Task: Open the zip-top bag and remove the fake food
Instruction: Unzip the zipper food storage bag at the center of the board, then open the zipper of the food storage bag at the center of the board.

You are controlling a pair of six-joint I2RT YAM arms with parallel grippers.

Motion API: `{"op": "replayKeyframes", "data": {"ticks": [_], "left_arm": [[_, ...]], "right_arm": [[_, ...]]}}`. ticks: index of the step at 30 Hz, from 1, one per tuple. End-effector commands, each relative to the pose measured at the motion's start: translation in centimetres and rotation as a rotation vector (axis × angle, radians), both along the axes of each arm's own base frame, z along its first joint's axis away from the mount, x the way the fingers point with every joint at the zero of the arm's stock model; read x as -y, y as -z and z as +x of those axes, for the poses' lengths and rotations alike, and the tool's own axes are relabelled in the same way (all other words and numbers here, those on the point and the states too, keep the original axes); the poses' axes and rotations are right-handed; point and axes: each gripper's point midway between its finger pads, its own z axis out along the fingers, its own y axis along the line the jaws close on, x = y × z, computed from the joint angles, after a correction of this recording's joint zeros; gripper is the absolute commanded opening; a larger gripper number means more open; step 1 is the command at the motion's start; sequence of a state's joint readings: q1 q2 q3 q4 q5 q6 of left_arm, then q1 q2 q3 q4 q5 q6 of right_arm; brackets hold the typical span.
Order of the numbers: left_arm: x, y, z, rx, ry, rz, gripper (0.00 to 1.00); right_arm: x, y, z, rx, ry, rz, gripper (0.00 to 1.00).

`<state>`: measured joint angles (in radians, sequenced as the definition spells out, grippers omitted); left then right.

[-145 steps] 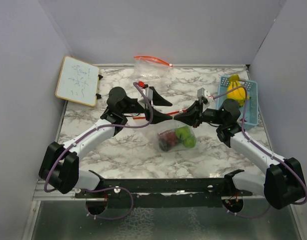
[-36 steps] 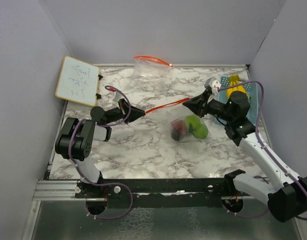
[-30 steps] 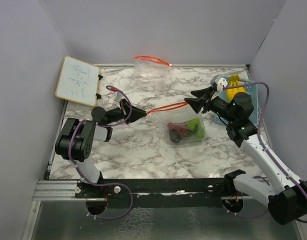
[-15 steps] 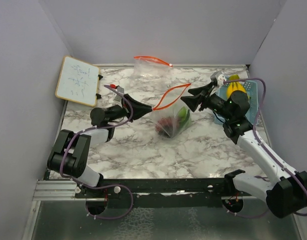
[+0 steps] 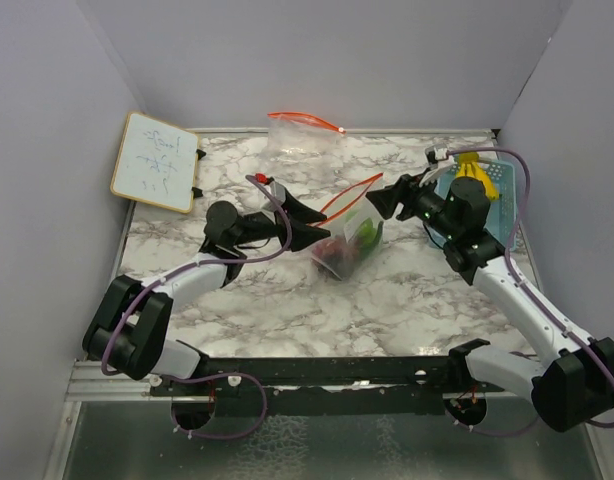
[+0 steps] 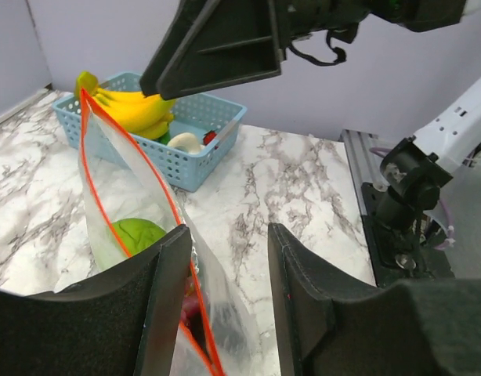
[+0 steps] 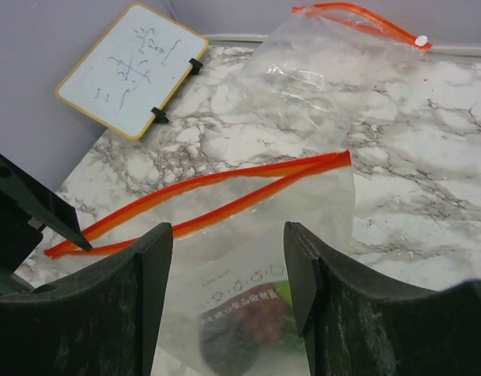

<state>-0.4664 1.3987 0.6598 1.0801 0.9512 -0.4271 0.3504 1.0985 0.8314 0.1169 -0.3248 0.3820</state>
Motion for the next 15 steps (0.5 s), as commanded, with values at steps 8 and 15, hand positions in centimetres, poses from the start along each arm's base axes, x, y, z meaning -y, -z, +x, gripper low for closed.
{"op": "replayKeyframes", "data": {"ticks": [8, 15], "left_arm": [[-0.2, -1.0, 7.0, 0.058, -0.267, 0.088, 0.47], [-1.0, -2.6, 9.8, 0.056, -0.343, 0.075, 0.47]], "right_arm": [[0.5, 1.6, -1.5, -0.048, 0.011, -0.001, 0.55], [0.8, 1.7, -1.6, -0.042, 0.021, -0.008, 0.54]]}}
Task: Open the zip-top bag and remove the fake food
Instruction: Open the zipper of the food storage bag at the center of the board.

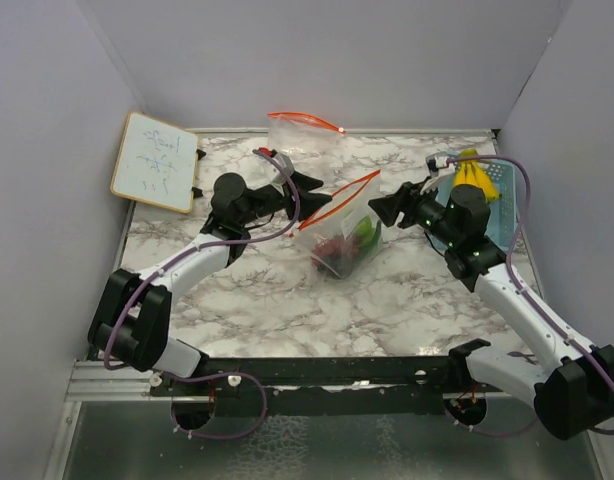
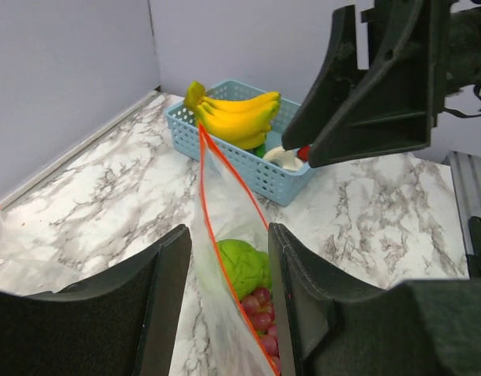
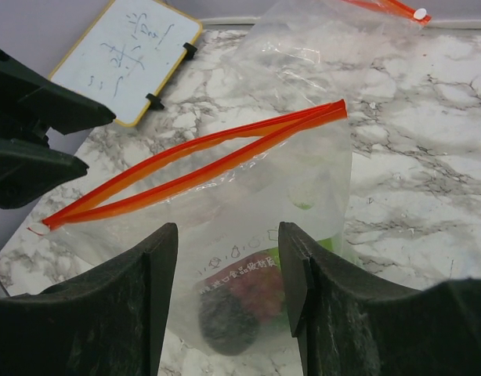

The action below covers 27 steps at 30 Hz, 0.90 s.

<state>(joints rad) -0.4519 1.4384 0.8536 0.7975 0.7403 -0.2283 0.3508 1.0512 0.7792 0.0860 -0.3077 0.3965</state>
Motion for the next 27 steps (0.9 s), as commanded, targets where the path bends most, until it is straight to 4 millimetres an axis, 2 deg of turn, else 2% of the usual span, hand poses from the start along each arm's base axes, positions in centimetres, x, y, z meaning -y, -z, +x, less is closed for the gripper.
{"op": "replayKeyframes", "data": {"ticks": [1, 8, 19, 23, 27], "left_arm": [[-0.8, -0.2, 3.0, -0.016, -0.104, 0.040, 0.46], [-1.0, 0.2, 3.9, -0.038, -0.139, 0.088, 0.40], [0.9, 2.7, 4.2, -0.121, -0.159, 0.177, 0.40], [1.5, 4.3, 4.5, -0.165, -0.166, 0.241, 0.38], [1.6, 5.2, 4.5, -0.176, -0.196, 0.269, 0.28]], "right_arm": [[0.1, 0.3, -0.5, -0.002, 0.000, -0.005, 0.54], [0.1, 0.6, -0.4, -0.006, 0.004, -0.004, 0.53], [0.1, 0.7, -0.4, -0.005, 0.000, -0.007, 0.53], [0.2, 0.7, -0.4, -0.003, 0.005, -0.007, 0.53], [0.2, 0.8, -0.4, -0.004, 0.007, -0.010, 0.53]]}}
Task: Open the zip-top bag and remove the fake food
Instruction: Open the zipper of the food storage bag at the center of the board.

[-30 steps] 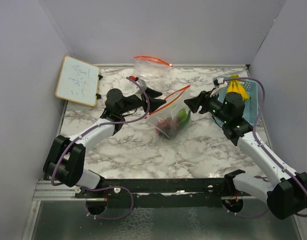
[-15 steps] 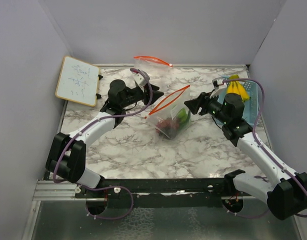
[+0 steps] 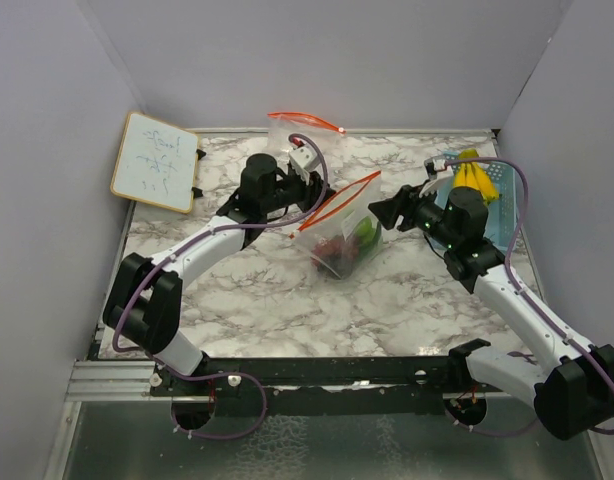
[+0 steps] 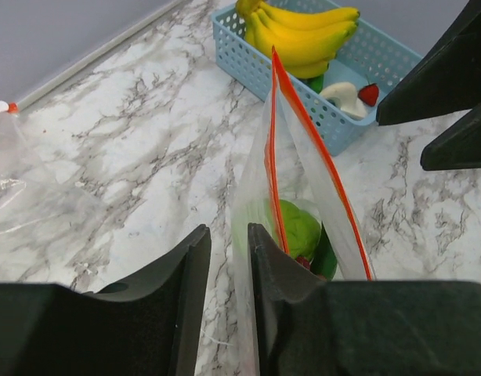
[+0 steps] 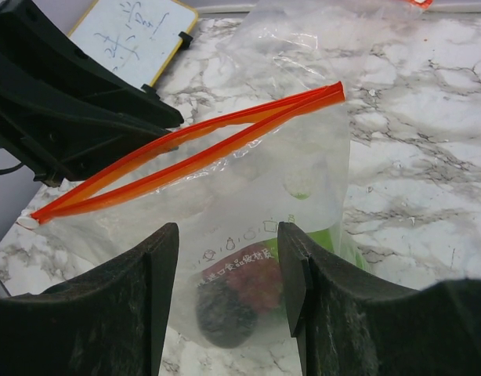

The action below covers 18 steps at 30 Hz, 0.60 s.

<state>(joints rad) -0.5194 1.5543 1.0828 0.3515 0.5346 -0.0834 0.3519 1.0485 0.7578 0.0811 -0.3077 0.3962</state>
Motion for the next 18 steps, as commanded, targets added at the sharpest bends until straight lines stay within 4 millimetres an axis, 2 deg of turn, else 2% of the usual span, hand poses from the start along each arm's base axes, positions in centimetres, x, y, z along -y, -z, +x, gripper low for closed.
{"op": "replayKeyframes", "data": {"ticks": [1, 6, 7, 10, 11, 14, 18], "left_arm": [[-0.2, 1.1, 0.4, -0.010, -0.058, 0.063, 0.27], [-0.2, 1.0, 0.3, -0.010, -0.076, 0.072, 0.29], [-0.3, 0.8, 0.4, -0.010, -0.091, 0.067, 0.36], [-1.0, -0.3, 1.5, -0.013, -0.177, 0.036, 0.73], [-1.4, -0.7, 2.3, -0.017, -0.230, 0.025, 0.80], [-3.9, -2.0, 5.0, -0.015, -0.452, -0.010, 0.92], [-6.9, -4.9, 6.4, 0.020, -0.650, -0.091, 0.99]], "right_arm": [[0.1, -0.1, -0.1, 0.017, 0.008, -0.003, 0.53], [0.2, 0.0, -0.1, 0.015, 0.009, -0.004, 0.53], [0.2, 0.0, -0.1, 0.016, 0.009, -0.004, 0.53], [0.1, 0.0, -0.1, 0.016, 0.003, -0.001, 0.53], [0.0, 0.0, -0.1, 0.016, 0.002, -0.001, 0.53], [0.1, 0.1, -0.2, 0.018, 0.002, -0.004, 0.53], [0.3, 0.1, -0.3, 0.022, 0.010, -0.006, 0.53]]}}
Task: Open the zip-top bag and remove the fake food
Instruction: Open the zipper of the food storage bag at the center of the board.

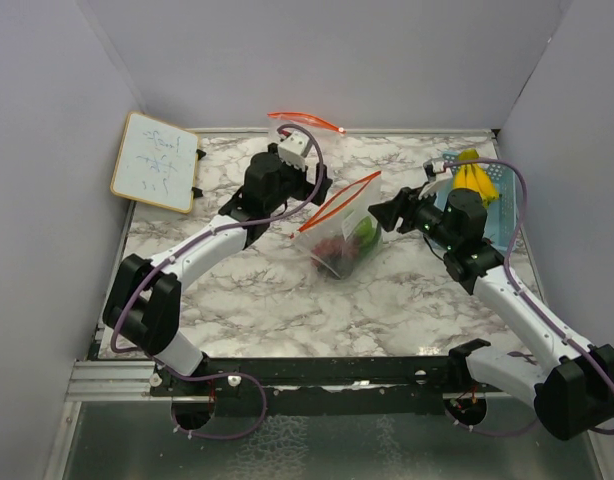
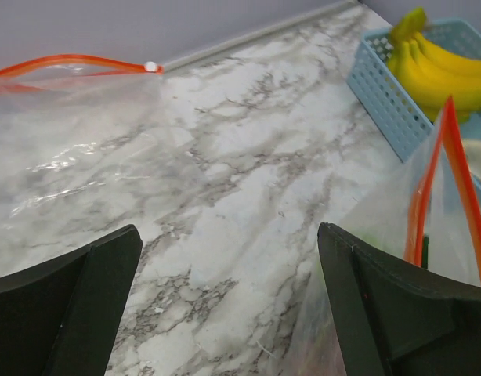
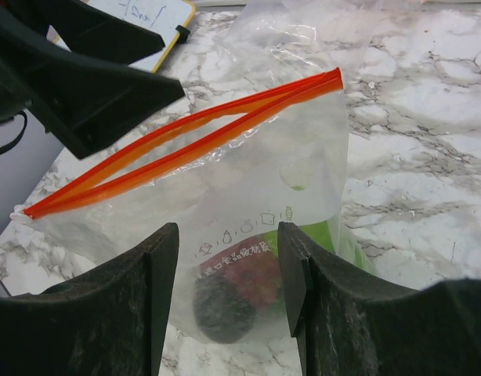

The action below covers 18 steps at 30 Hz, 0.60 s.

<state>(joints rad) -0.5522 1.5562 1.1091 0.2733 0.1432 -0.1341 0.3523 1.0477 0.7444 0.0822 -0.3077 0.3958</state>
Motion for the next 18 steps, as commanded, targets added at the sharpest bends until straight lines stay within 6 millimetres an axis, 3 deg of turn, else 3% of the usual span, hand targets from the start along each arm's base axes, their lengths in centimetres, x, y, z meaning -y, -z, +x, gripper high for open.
{"op": "replayKeyframes", "data": {"ticks": [1, 4, 6, 12, 18], "left_arm": [[-4.6, -6.7, 2.7, 0.125, -0.328, -0.129, 0.99], [-6.0, -8.1, 2.8, 0.188, -0.311, -0.139, 0.98], [-5.7, -8.2, 2.6, 0.183, -0.251, -0.130, 0.93], [-2.5, -7.0, 0.0, 0.100, -0.027, -0.101, 0.86], [-0.5, -6.3, -2.6, 0.013, 0.132, -0.093, 0.81]], "right_arm": [[0.3, -0.5, -0.2, 0.032, 0.015, 0.002, 0.53], [0.5, -0.6, -0.2, 0.031, 0.030, 0.009, 0.53], [0.7, -0.6, -0.2, 0.037, 0.040, 0.007, 0.53], [0.7, -0.3, 0.3, 0.015, 0.053, 0.010, 0.53], [1.6, 0.5, 0.7, -0.003, 0.120, 0.018, 0.53]]}}
